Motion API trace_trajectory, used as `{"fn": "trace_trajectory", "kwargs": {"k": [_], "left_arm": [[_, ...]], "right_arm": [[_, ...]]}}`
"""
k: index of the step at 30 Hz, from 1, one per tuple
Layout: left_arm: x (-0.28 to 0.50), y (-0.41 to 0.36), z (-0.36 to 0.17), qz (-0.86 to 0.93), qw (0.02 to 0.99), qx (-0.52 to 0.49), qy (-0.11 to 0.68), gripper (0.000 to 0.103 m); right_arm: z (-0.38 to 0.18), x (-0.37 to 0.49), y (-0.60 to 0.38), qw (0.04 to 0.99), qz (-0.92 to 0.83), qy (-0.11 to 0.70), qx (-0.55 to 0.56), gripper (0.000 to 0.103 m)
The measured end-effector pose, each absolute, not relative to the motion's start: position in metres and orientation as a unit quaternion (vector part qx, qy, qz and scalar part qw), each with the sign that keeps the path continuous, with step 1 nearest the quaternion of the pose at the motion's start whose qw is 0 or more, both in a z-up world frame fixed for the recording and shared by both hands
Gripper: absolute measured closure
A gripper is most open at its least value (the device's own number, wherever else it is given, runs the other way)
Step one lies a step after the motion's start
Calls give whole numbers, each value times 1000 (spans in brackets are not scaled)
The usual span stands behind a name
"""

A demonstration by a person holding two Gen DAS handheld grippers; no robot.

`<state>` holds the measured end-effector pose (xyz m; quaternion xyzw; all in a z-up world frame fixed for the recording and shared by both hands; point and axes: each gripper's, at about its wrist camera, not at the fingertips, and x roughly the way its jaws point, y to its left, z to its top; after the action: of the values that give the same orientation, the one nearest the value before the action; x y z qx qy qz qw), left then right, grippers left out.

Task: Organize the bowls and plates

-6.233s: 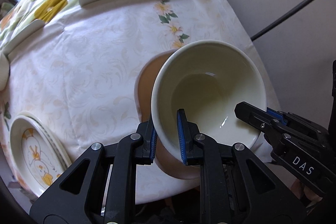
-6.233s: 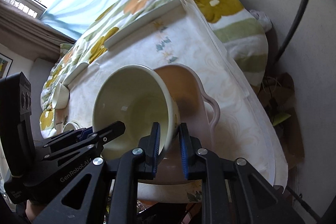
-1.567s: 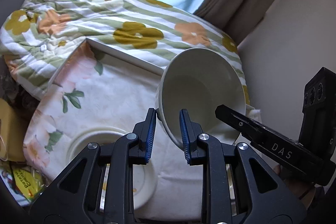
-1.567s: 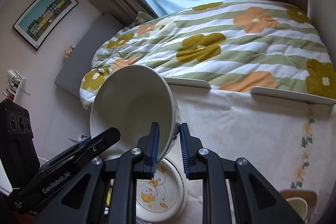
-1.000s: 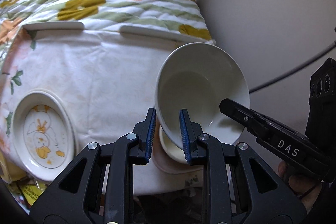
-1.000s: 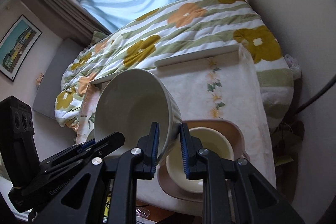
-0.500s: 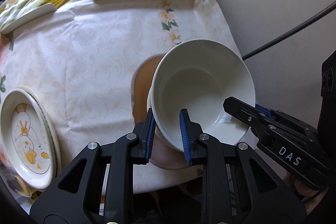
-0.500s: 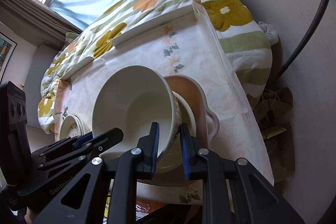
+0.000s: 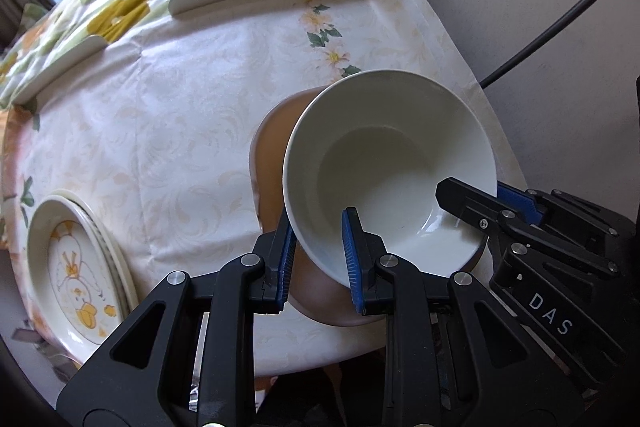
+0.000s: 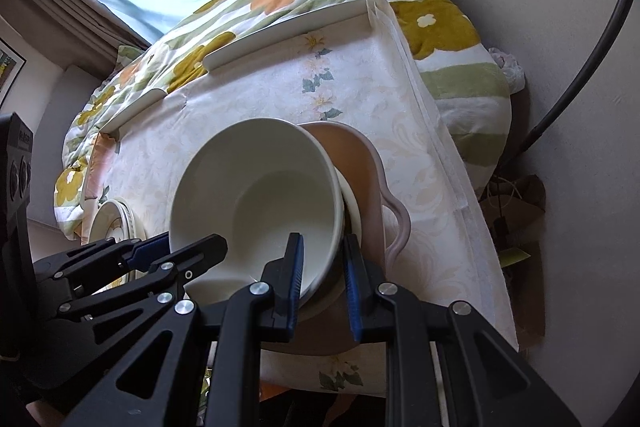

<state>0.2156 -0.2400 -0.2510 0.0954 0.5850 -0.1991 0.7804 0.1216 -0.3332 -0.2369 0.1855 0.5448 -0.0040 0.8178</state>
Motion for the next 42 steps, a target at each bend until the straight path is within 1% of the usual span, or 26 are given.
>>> {"fn": "trace_trajectory", "kwargs": {"k": [6, 13, 25, 29, 31, 34, 35, 36, 37, 38, 39, 40, 41, 42], "left_arm": [[210, -248, -251, -188, 787, 132, 572, 83], [208, -251, -254, -176, 791, 149, 566, 83], [207, -245, -247, -177, 797, 130, 563, 83], [207, -235, -226, -173, 811, 113, 548, 83], [206, -227, -206, -173, 822, 106, 532, 83], [202, -213, -174, -182, 839, 96, 504, 82], [200, -208, -164, -187, 844, 93, 494, 77], [198, -202, -152, -195, 848, 91, 484, 69], [197, -197, -145, -198, 852, 92, 476, 35], [195, -193, -140, -199, 855, 96, 469, 1], [192, -188, -135, -200, 861, 100, 456, 1], [190, -185, -134, -200, 863, 107, 450, 0], [190, -184, -135, -201, 860, 117, 453, 0], [190, -183, -141, -201, 851, 131, 467, 1]], "right_arm": [[-236, 120, -332, 818, -6, 546, 181, 85], [-236, 118, -332, 820, -3, 544, 179, 85], [-235, 117, -332, 819, 6, 547, 171, 85], [-220, 114, -336, 828, 9, 534, 172, 85], [-203, 110, -339, 837, 22, 517, 176, 85], [-173, 104, -341, 852, 40, 498, 153, 85], [-163, 101, -342, 856, 50, 495, 141, 85], [-156, 100, -342, 857, 58, 495, 130, 85], [-149, 99, -343, 858, 63, 497, 116, 84], [-144, 97, -344, 858, 68, 498, 100, 74], [-141, 95, -344, 859, 70, 499, 87, 48], [-139, 94, -345, 859, 69, 502, 71, 33], [-140, 92, -345, 859, 67, 504, 58, 15], [-141, 90, -346, 858, 65, 508, 44, 15]]}}
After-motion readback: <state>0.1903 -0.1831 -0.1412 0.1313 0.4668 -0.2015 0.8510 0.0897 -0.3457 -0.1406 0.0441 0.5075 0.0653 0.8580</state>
